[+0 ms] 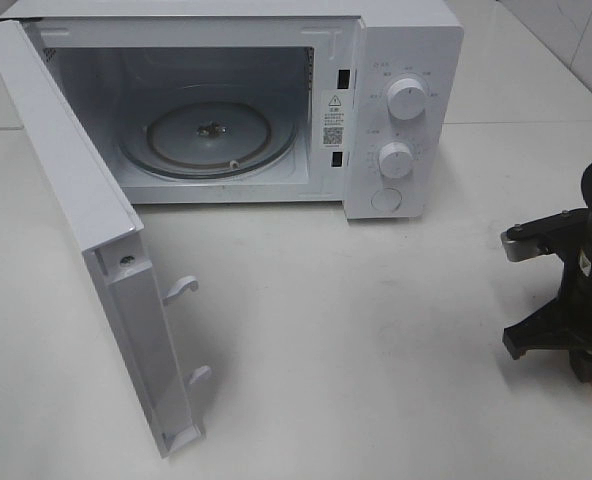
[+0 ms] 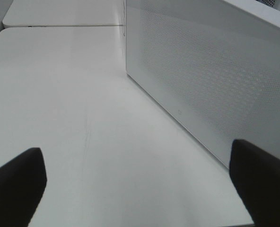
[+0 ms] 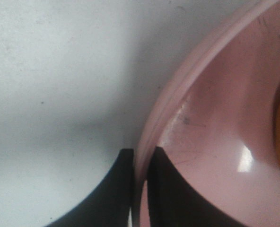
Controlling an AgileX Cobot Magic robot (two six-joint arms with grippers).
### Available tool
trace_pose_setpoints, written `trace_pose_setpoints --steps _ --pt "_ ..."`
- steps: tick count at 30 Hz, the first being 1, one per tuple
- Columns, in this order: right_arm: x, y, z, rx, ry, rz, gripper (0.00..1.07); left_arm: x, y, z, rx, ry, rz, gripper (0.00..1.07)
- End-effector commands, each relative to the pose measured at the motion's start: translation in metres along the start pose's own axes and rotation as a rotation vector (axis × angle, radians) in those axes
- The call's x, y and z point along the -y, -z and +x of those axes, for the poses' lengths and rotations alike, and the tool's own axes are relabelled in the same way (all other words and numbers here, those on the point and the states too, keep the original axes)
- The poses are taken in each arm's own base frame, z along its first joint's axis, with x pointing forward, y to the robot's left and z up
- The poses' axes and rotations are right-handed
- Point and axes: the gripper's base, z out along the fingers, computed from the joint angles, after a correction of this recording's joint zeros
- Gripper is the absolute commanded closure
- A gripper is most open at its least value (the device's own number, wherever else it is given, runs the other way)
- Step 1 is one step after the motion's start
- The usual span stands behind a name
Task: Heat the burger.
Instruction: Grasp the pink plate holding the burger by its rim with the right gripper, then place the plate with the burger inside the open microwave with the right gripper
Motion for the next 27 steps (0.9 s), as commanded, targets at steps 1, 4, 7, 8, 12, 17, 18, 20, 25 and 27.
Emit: trace_pose_setpoints --steps 1,4,7,8,12,17,18,20,25,27 --pt "0.001 0.004 0.003 0.003 0.003 0.045 1.07 0.001 0.003 0.001 0.026 0.000 0.005 0.03" --pt "0.002 0.013 0.006 0.013 0.009 0.116 1.07 0.001 0.003 0.001 0.026 0.000 0.005 0.03" --pt "0.000 0.020 0.008 0.021 0.030 0.143 1.07 0.001 0.003 0.001 0.026 0.000 0.005 0.03" --pt "0.000 0.021 0.009 0.024 0.035 0.153 1.07 0.001 0.003 0.001 0.026 0.000 0.005 0.03" --pt "-0.001 0.028 0.011 0.037 0.045 0.190 1.07 0.001 0.003 0.001 0.026 0.000 0.005 0.03" --pt "-0.005 0.039 0.015 0.057 0.073 0.232 1.07 0.001 0.003 0.001 0.026 0.000 0.005 0.03" --pt "-0.007 0.043 0.018 0.068 0.088 0.238 1.07 0.001 0.003 0.001 0.026 0.000 0.005 0.03" --pt "-0.009 0.046 0.022 0.076 0.103 0.251 1.07 0.001 0.003 0.001 0.026 0.000 0.005 0.03" --pt "-0.011 0.052 0.031 0.097 0.114 0.257 1.07 0.001 0.003 0.001 0.026 0.000 0.005 0.03" --pt "-0.013 0.056 0.038 0.109 0.135 0.270 1.07 0.001 0.003 0.001 0.026 0.000 0.005 0.03"
